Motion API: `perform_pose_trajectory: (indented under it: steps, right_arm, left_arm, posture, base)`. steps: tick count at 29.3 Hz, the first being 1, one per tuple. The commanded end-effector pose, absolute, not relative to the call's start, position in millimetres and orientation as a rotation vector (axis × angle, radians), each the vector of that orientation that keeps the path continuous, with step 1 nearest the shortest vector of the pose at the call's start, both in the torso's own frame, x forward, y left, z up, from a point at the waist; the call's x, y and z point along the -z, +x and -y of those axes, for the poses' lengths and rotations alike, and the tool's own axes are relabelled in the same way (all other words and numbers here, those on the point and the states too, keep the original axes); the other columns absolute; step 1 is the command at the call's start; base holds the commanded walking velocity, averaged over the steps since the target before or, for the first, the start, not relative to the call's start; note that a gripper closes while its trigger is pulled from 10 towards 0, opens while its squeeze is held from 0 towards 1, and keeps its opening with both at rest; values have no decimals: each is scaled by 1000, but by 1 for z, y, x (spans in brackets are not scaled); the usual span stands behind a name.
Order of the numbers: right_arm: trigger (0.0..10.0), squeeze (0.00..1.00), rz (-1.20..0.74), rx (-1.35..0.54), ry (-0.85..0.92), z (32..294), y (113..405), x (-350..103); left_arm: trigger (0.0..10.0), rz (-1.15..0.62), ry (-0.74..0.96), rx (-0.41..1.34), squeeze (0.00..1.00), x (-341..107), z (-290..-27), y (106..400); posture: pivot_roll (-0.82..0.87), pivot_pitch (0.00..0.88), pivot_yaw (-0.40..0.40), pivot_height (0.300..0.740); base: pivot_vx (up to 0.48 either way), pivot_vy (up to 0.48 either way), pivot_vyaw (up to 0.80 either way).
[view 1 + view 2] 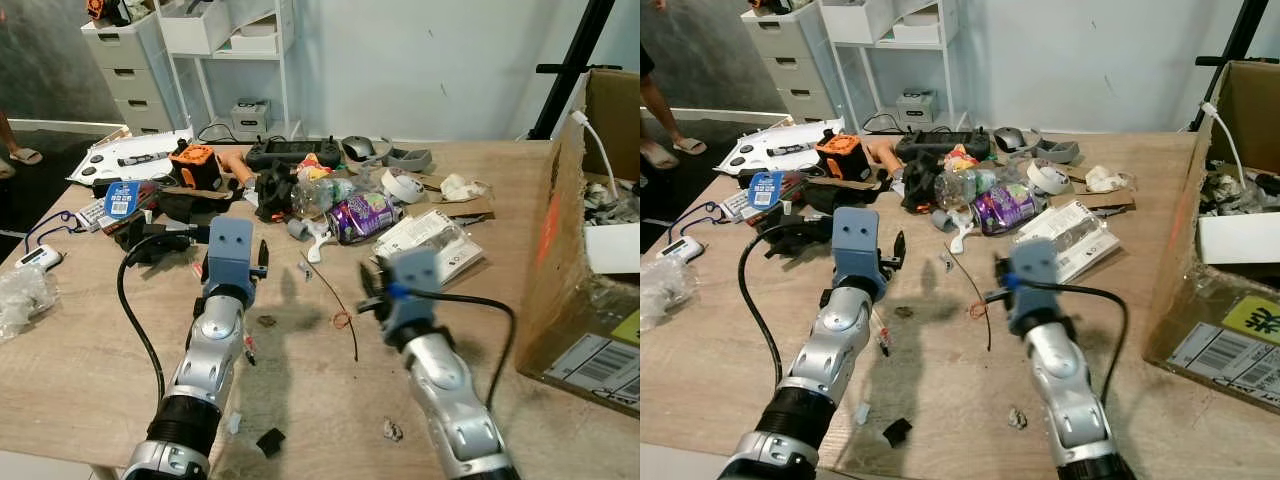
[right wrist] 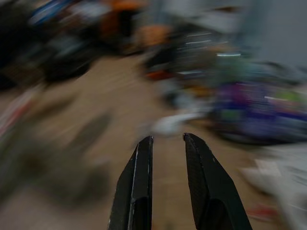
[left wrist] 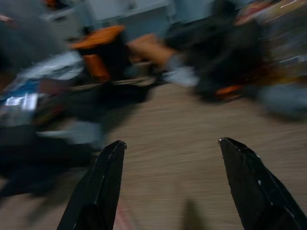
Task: Picking trash to rubbish bin
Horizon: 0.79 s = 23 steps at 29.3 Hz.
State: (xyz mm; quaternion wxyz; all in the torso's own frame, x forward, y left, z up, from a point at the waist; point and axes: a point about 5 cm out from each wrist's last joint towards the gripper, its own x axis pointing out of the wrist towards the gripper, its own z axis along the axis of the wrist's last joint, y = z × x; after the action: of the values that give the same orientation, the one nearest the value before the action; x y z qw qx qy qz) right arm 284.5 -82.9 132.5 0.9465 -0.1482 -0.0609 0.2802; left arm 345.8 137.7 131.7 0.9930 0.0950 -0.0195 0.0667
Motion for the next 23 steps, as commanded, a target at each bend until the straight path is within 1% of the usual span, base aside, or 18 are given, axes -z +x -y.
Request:
perform_pose_trajectory:
  steps: [1, 2, 3, 5, 6, 7, 11, 12, 13, 14, 18, 23]
  right_arm:
    - [10000, 0, 92, -664, -341, 73, 277, -121]
    - [10000, 0, 87, -708, -345, 70, 274, -119]
    - [10000, 0, 77, -746, -312, 67, 268, -117]
    - [10000, 0, 63, -773, -257, 65, 261, -115]
    - [10000, 0, 63, -773, -257, 65, 261, -115]
    - [10000, 0, 51, -763, -260, 67, 258, -112]
    - [10000, 0, 44, -733, -280, 71, 257, -108]
    - [10000, 0, 40, -684, -285, 77, 255, -106]
    - [10000, 0, 39, -671, -288, 78, 255, -105]
    - [10000, 0, 39, -661, -293, 80, 254, -104]
    - [10000, 0, 46, -643, -293, 81, 253, -104]
    - [10000, 0, 86, -550, -265, 87, 255, -112]
  left_arm:
    - [10000, 44, 241, -206, 0, -131, -152, 346]
    - [10000, 54, 261, -258, 0, -132, -159, 346]
    - [10000, 46, 260, -293, 0, -132, -167, 344]
    - [10000, 25, 233, -323, 0, -130, -176, 342]
    - [10000, 25, 233, -323, 0, -130, -176, 342]
    - [10000, -29, 185, -269, 0, -125, -176, 340]
    - [10000, -91, 158, -222, 0, -118, -172, 335]
    - [10000, -165, 156, -200, 831, -108, -168, 329]
    - [10000, -187, 163, -192, 831, -105, -166, 327]
    - [10000, -222, 162, -177, 1000, -99, -164, 326]
    - [10000, -277, 156, -183, 1000, -88, -162, 325]
    - [10000, -328, 195, -205, 1000, -80, -161, 325]
  posture:
    - [-239, 118, 84, 740]
    - [-231, 124, 78, 740]
    - [-218, 123, 75, 740]
    - [-211, 119, 75, 740]
    - [-211, 119, 75, 740]
    - [-198, 130, 82, 740]
    - [-193, 131, 87, 740]
    - [-183, 136, 101, 740]
    - [-182, 137, 108, 740]
    - [-182, 141, 112, 740]
    - [-186, 148, 121, 740]
    - [-184, 153, 129, 740]
  base:
    - [0, 0, 0]
    - [0, 0, 0]
    - [0, 0, 0]
    - [0, 0, 0]
    - [0, 0, 0]
    - [0, 0, 0]
    - [0, 0, 0]
    - [0, 0, 0]
    - [0, 0, 0]
    - [0, 0, 0]
    - [0, 0, 0]
    - [0, 0, 0]
